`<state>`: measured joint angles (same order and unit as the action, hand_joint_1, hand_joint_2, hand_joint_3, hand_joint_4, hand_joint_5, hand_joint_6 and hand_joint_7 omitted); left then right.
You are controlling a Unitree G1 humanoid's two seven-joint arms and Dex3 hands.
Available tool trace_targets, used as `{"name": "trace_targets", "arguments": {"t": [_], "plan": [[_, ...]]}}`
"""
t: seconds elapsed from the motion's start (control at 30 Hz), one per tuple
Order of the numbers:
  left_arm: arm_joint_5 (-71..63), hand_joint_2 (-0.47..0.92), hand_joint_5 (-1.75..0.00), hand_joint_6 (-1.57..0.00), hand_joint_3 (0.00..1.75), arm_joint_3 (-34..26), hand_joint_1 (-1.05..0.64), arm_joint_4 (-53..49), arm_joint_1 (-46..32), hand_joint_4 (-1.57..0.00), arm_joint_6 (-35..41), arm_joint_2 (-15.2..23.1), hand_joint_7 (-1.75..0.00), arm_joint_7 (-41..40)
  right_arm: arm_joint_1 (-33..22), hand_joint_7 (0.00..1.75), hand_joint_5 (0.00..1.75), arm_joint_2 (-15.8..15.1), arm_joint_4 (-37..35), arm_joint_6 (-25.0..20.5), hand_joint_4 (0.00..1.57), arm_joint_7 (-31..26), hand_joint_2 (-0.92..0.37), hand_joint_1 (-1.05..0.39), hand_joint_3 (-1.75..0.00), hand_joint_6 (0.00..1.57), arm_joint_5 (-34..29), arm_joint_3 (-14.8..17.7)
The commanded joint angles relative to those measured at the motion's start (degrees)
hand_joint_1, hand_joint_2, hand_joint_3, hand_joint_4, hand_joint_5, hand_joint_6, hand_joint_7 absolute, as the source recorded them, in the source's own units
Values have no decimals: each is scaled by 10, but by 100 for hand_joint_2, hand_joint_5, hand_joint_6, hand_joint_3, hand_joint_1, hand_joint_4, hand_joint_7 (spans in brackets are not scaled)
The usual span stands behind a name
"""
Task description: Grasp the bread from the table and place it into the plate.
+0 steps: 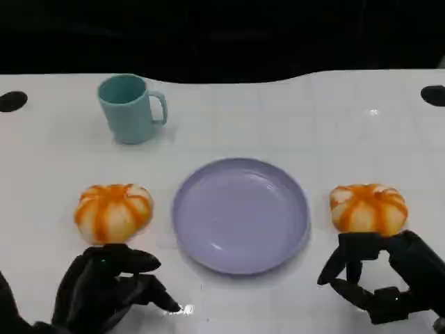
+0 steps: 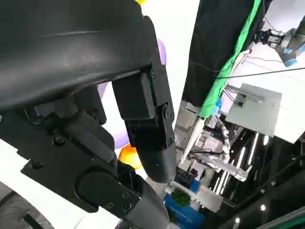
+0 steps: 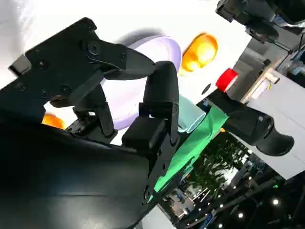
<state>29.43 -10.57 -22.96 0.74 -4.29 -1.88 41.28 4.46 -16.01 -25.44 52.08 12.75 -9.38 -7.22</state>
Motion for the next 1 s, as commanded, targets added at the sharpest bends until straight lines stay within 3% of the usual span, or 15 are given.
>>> {"name": "trace_targets", "arguments": {"t": [0.03, 1.0], "plan": [[-4, 67, -41, -156, 0, -3, -93, 2, -3, -157, -2, 8, 0, -3, 5, 98, 159, -7, 0, -3, 83, 2, -51, -28, -91, 86, 6, 4], [-3, 67, -41, -156, 0, -3, -93, 1, -3, -157, -3, 8, 0, -2, 4, 95, 158, -8, 1, -1, 84, -1, -50, -26, -91, 87, 2, 5]]}}
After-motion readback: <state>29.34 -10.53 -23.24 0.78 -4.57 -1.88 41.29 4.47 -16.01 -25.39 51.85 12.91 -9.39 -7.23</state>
